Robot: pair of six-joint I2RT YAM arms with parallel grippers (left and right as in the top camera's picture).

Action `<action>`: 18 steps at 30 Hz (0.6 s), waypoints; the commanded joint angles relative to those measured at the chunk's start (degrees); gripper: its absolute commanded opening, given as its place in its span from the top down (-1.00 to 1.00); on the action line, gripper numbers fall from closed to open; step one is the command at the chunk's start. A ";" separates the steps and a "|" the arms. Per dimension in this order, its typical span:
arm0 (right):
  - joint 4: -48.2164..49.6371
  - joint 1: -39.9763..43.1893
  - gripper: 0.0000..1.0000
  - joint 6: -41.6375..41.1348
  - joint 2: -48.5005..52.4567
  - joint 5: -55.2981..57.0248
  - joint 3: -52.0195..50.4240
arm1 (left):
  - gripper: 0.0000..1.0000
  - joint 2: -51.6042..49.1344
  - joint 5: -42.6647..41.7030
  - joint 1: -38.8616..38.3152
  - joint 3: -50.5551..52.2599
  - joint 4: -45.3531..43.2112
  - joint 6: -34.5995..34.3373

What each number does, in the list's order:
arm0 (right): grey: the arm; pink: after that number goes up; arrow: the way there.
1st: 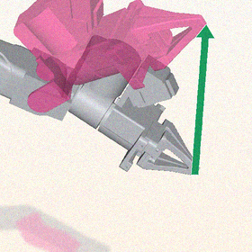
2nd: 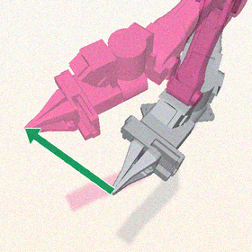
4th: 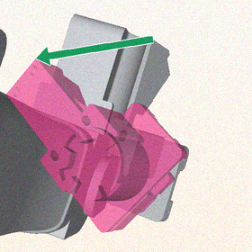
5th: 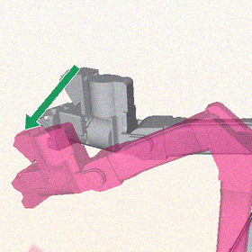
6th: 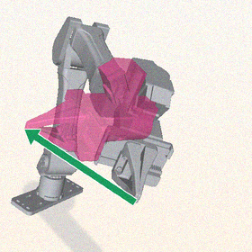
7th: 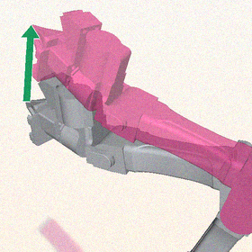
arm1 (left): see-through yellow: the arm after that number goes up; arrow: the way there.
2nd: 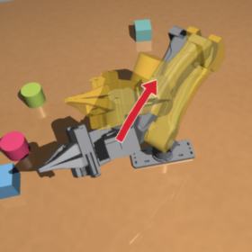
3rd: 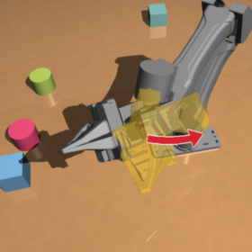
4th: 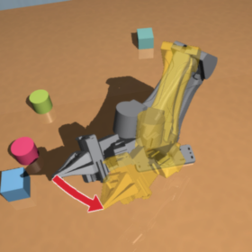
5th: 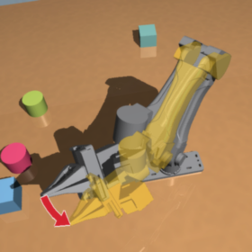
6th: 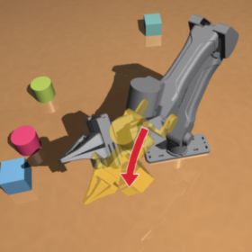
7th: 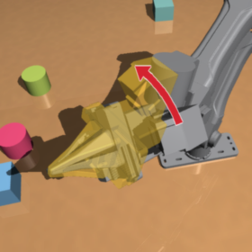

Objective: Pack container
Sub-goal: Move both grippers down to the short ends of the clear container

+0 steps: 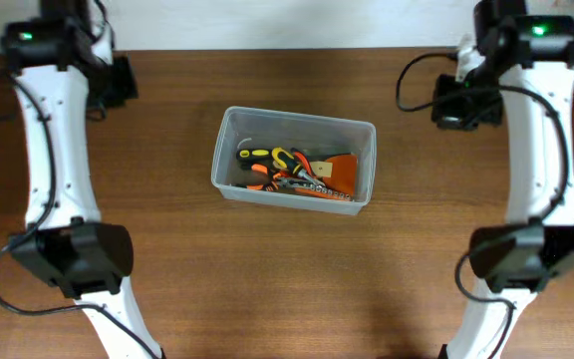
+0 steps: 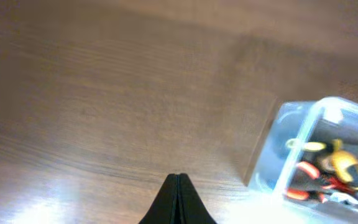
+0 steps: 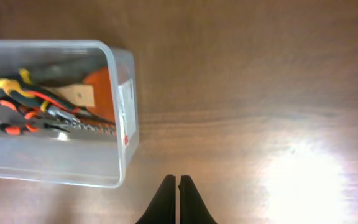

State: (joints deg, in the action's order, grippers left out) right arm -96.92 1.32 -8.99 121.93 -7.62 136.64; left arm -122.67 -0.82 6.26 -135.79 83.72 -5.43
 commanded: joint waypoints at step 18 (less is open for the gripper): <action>0.11 -1.55 0.92 -0.31 15.80 -8.70 -1.14 | 0.96 0.55 -4.98 -9.73 29.68 -15.91 9.25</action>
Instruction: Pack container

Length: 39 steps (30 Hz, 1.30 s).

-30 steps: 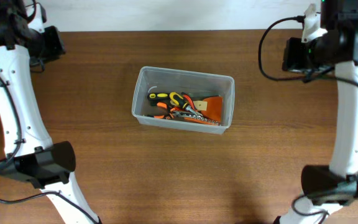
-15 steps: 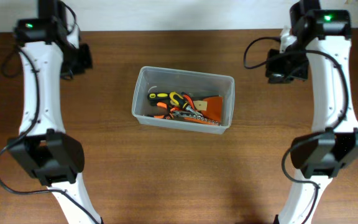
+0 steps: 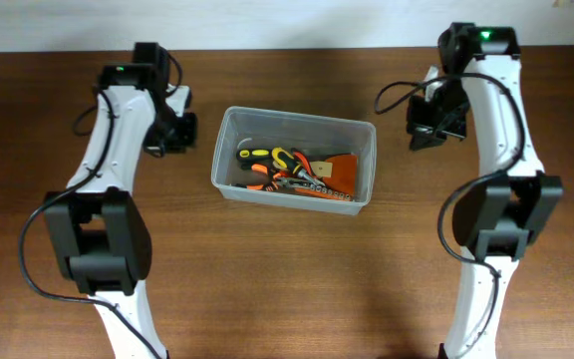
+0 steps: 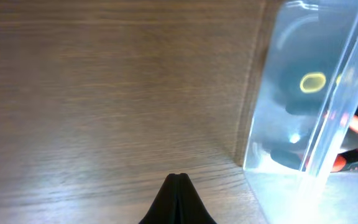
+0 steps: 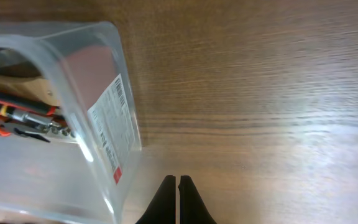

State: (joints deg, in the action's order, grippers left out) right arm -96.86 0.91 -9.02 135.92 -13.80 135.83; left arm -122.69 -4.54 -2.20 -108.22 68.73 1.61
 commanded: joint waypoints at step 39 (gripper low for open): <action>24.72 -6.95 0.92 1.03 4.39 -18.58 -6.03 | 0.96 0.57 -11.72 -9.25 6.62 3.10 5.97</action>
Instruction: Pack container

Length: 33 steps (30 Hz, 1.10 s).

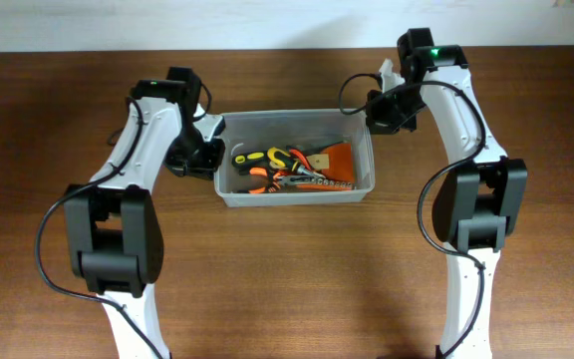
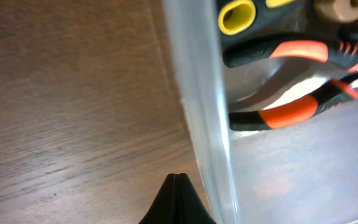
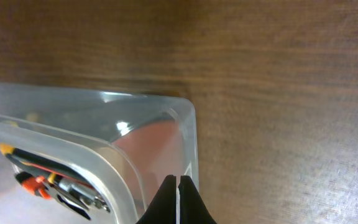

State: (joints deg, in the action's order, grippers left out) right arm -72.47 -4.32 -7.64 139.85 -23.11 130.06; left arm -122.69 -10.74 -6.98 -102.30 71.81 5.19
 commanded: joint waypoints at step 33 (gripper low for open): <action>-4.44 3.98 0.84 3.15 -41.35 11.80 22.56 | 0.96 10.14 -5.62 24.79 -39.71 19.06 2.12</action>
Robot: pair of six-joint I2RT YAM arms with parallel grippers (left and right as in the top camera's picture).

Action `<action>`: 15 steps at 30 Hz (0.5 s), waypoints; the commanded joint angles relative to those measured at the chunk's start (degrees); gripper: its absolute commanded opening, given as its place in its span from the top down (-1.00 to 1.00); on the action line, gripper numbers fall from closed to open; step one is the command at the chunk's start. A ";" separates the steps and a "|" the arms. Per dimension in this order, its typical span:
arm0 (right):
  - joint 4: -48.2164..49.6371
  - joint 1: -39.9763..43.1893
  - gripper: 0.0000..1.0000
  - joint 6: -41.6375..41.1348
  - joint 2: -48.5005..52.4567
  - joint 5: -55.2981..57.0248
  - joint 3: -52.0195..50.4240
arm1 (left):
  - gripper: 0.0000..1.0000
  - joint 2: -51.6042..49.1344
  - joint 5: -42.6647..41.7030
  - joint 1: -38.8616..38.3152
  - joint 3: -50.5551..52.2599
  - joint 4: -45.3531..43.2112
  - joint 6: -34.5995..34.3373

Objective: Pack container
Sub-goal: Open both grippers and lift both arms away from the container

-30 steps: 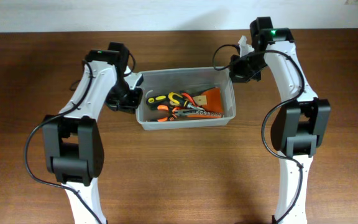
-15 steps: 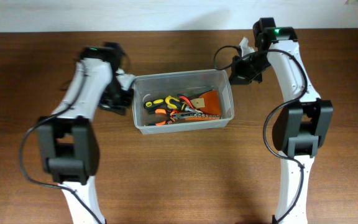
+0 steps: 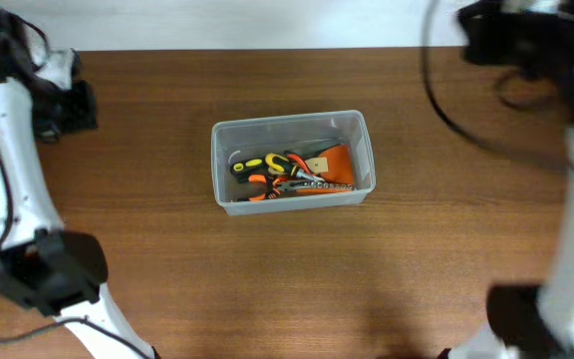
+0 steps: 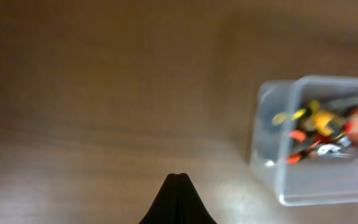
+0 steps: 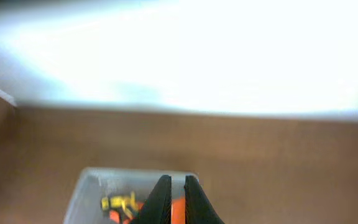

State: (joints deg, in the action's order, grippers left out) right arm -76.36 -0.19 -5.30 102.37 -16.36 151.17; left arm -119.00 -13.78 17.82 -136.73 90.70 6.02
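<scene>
A clear plastic container (image 3: 289, 119) stands at mid-table, holding hand tools (image 3: 287, 170) with yellow, orange and black grips. My left gripper (image 3: 68, 108) is far to the left of it, shut and empty; in the left wrist view its tip (image 4: 178, 178) hangs over bare wood, the container (image 4: 272, 180) to the right. My right gripper (image 3: 481, 40) is a blur at the back right edge. In its wrist view the right gripper (image 5: 178, 182) looks down on the container (image 5: 95, 177) from high up, jaws a hair apart, nothing between them.
The brown wooden table (image 3: 167, 279) runs to a pale wall (image 3: 267, 20) along the back edge. The arm bases stand at the front left and front right. Nothing else lies on the wood.
Both shut grippers have left the container: the left went from its left wall to the far left, the right from its back right corner up to the back edge. The container stays where it was.
Both arms stood back with the container lying askew. Then both shut grippers were near its two ends. Then they touched its left wall and right back corner, and the container sat square. Now both are far from it again.
</scene>
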 commanded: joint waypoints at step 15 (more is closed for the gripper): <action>-3.80 -0.17 -0.98 0.81 -24.57 8.92 1.51 | -0.98 19.41 -2.56 -0.02 -10.23 -8.68 1.38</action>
State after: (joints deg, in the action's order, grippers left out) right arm -79.83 -0.19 -4.32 79.24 -8.58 153.14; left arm -98.32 -15.70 17.72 -147.13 82.21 6.87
